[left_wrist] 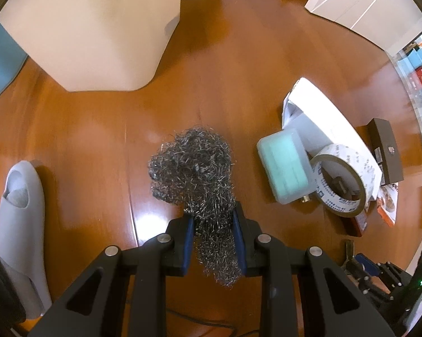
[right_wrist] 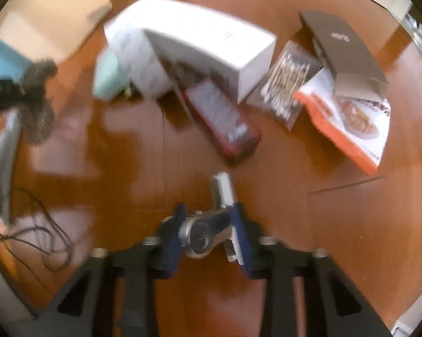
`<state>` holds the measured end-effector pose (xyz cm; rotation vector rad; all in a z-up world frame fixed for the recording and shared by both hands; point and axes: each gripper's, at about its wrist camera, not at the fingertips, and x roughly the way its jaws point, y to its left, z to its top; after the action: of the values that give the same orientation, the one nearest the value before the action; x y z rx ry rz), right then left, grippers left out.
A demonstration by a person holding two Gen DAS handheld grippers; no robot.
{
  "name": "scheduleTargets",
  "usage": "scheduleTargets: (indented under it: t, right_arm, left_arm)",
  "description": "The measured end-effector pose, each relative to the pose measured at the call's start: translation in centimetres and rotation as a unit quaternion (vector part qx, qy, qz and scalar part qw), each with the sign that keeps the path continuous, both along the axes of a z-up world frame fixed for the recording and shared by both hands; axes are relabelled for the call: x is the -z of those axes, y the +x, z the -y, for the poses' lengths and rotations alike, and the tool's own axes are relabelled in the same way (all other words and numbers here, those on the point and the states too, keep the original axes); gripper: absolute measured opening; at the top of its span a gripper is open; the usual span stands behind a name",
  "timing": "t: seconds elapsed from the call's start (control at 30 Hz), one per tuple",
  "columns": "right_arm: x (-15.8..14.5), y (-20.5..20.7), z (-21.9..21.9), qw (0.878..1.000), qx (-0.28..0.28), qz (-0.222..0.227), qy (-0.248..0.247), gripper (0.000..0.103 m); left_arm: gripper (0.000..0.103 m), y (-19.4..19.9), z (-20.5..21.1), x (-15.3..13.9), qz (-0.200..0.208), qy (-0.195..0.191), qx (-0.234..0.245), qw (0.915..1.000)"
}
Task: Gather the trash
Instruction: 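Drop the steel wool into the bin with left tool while right tool drops the clip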
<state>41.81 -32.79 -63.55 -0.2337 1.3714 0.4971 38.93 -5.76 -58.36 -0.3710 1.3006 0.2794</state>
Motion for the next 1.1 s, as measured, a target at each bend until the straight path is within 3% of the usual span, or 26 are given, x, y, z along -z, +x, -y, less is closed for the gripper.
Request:
scheduleTargets:
  t: [0.37,0.47,0.77,0.93,1.1]
  right_arm:
    - [-1.9,0.7,0.8,1.000,0.011,0.013,0.010,0.013]
    - [-2.5,0.0,0.6,1.000,0.019,0.021,0.010,0.006]
    - [-5.5,-0.1,0.4,0.999,0.016,0.032,0.005,0.004]
    - [-10.2,0.1,-0.8,0.998,-0.007,0.063,0.008,0.004]
    - [-18.6,1.1,-3.5,0.992,-0.034,0.120,0.020,0.004]
  left_arm:
    - [0.024,-0.4,-0.5,-1.2,0.011,-0.005,0.006,0.9999]
    - [0.024,-0.3,-0.7,-1.7,0.014,-0.008,0.005,0.9999]
    - [0.024,-0.4,-1.2,-3.8,0.028,-0.016,0.007,0.9995]
    - [0.024,-0.5,-2.1,-6.9,0.051,-0.011,-0.001,0.9987]
    - [0.024,-0.7,-3.7,-15.2,0.126,0.004,0.005,0.9920]
